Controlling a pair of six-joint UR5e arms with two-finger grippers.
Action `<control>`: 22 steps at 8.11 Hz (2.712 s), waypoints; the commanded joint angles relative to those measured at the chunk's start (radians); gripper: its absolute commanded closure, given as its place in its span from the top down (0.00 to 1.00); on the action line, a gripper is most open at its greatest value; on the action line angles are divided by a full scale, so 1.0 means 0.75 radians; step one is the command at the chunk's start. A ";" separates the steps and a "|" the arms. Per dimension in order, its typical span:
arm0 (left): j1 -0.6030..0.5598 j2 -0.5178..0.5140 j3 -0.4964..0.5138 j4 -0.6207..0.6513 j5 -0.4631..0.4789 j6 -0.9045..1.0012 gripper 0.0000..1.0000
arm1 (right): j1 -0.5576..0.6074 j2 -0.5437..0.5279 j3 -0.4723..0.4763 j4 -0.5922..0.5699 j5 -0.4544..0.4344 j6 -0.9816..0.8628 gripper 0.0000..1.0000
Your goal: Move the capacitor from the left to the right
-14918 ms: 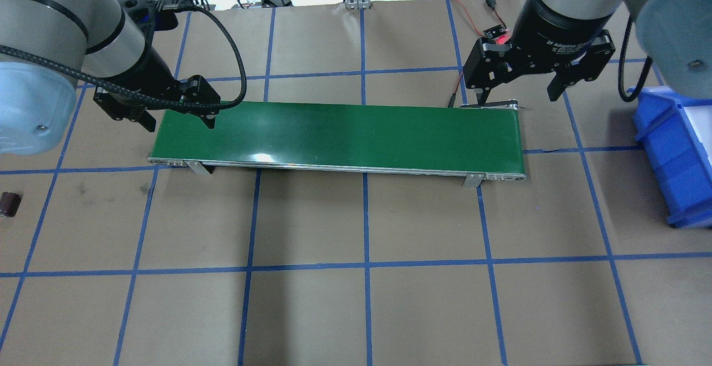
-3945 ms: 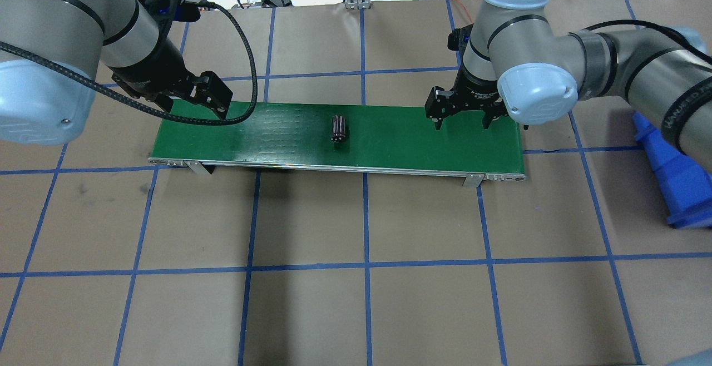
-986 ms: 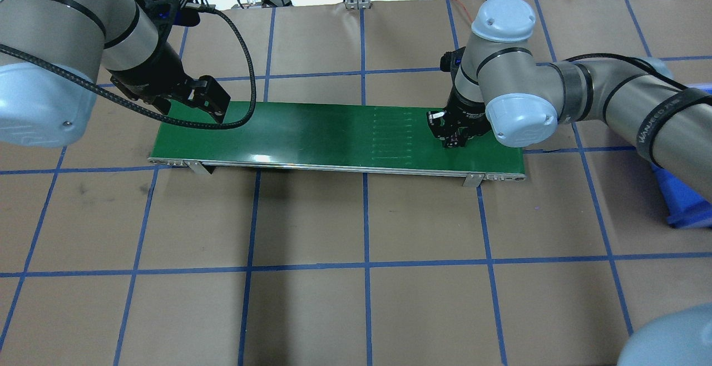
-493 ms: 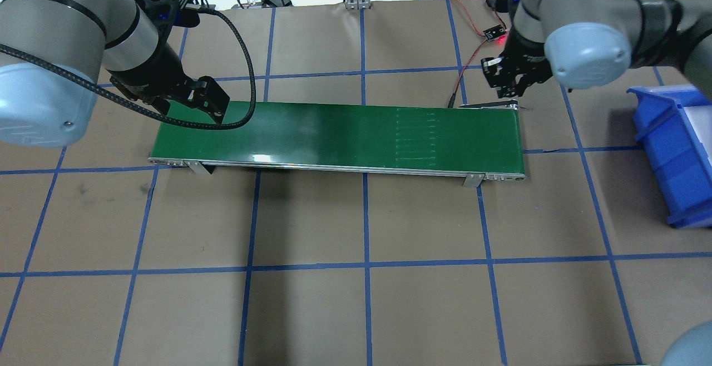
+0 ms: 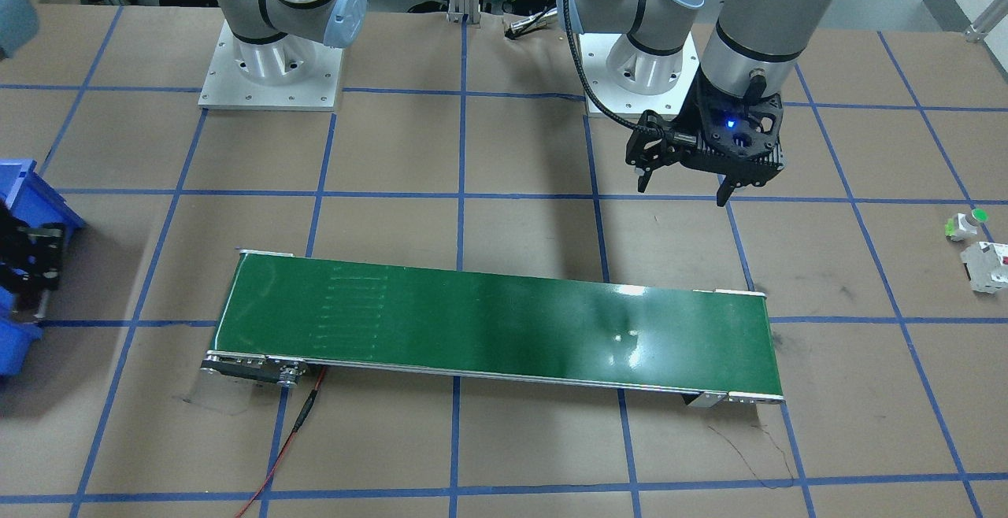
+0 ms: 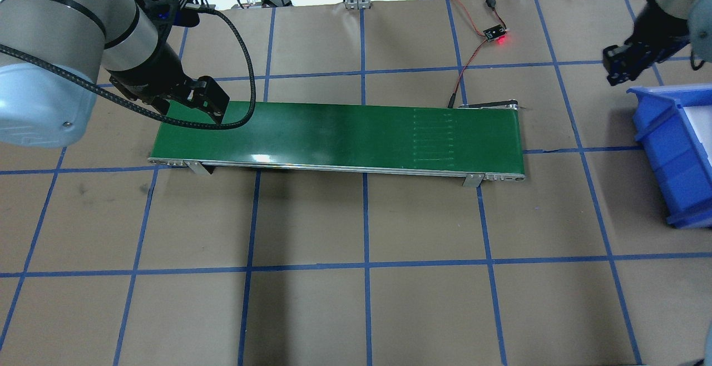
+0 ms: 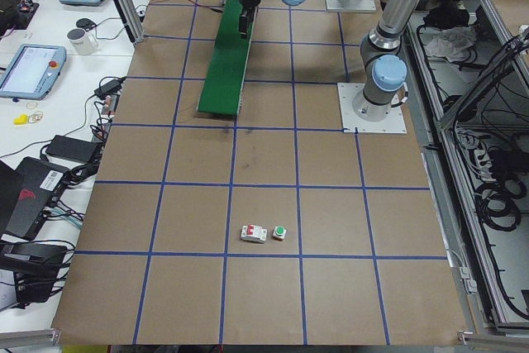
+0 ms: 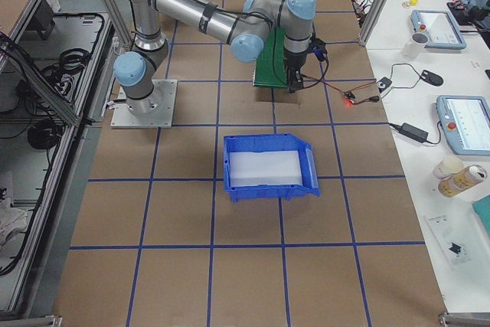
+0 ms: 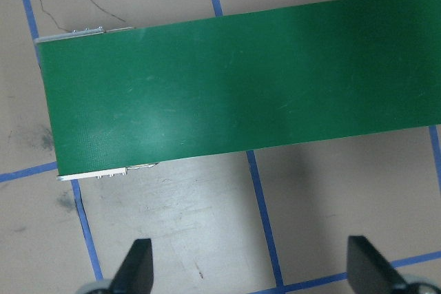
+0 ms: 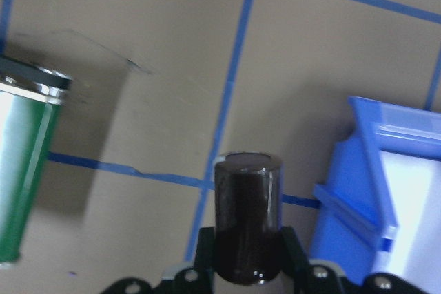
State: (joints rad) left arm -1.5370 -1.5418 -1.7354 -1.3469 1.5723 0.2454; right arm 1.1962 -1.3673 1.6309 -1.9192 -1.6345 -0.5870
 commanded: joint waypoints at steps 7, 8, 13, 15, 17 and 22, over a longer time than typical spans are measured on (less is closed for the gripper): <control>0.002 -0.002 -0.003 0.000 0.000 0.000 1.00 | -0.550 0.322 0.077 -0.294 -0.001 -0.628 0.35; 0.000 0.000 -0.003 0.000 0.000 0.000 1.00 | -0.550 0.304 0.077 -0.278 0.023 -0.627 0.97; 0.000 -0.002 -0.003 0.000 0.000 -0.002 1.00 | -0.328 -0.168 0.055 0.257 0.114 -0.231 1.00; 0.000 -0.004 0.003 0.000 0.000 -0.016 1.00 | -0.052 -0.326 0.043 0.427 0.099 0.220 1.00; 0.000 -0.002 0.007 0.000 0.000 -0.004 1.00 | 0.240 -0.392 0.018 0.493 0.095 0.575 1.00; 0.112 0.000 0.013 -0.014 0.002 0.027 1.00 | 0.684 -0.361 0.002 0.475 0.093 1.049 1.00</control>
State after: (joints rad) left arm -1.4872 -1.5425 -1.7257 -1.3549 1.5731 0.2621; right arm 1.6504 -1.6447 1.6341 -1.5605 -1.5626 0.1565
